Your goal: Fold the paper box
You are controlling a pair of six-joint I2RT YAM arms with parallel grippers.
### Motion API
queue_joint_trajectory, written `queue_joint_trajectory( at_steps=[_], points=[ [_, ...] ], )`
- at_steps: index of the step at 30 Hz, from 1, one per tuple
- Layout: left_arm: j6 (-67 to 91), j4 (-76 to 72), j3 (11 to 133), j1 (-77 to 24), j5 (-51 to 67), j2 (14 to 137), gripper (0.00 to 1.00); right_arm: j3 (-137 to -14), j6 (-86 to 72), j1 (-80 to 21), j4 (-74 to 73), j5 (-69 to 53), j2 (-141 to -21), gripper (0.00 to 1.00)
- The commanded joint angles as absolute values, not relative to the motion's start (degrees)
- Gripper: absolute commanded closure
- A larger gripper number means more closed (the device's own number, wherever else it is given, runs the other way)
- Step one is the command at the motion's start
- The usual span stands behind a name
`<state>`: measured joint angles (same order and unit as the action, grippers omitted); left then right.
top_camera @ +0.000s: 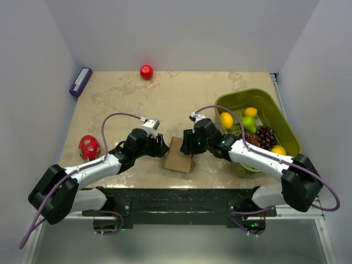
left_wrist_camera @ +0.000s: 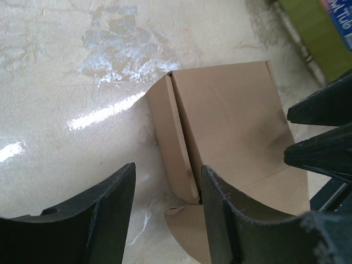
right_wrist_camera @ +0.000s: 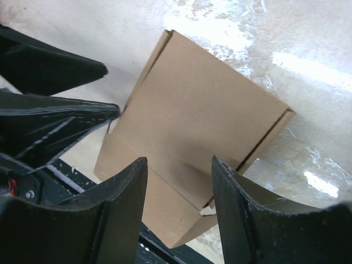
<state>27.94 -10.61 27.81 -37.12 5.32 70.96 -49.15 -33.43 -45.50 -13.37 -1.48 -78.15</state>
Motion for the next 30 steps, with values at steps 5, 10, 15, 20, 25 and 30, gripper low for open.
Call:
queue_joint_trajectory(
  at_steps=[5, 10, 15, 20, 25, 30],
  points=[
    [29.8, -18.4, 27.6, -36.9, 5.4, 67.3, 0.45, -49.8, -33.7, -45.9, -19.8, 6.8, -75.3, 0.48],
    [29.4, -19.2, 28.5, -36.9, 7.6, 72.2, 0.45, -48.6, -34.5, -45.8, -20.4, 8.1, -75.7, 0.48],
    [29.4, -20.7, 27.7, -37.0, 7.8, 76.1, 0.45, -47.3, -35.2, -45.9, -19.8, 7.9, -76.3, 0.48],
    [29.3, -21.5, 26.4, -37.0, 7.7, 77.0, 0.45, -45.9, -35.3, -45.8, -18.7, 7.2, -78.0, 0.49],
    [29.0, -21.6, 25.3, -37.2, 7.4, 77.4, 0.45, -43.2, -36.2, -45.9, -17.1, 7.4, -79.6, 0.50],
    [29.0, -21.9, 24.9, -37.4, 7.3, 78.2, 0.45, -42.3, -36.5, -45.9, -16.4, 7.1, -80.4, 0.51]
  ],
)
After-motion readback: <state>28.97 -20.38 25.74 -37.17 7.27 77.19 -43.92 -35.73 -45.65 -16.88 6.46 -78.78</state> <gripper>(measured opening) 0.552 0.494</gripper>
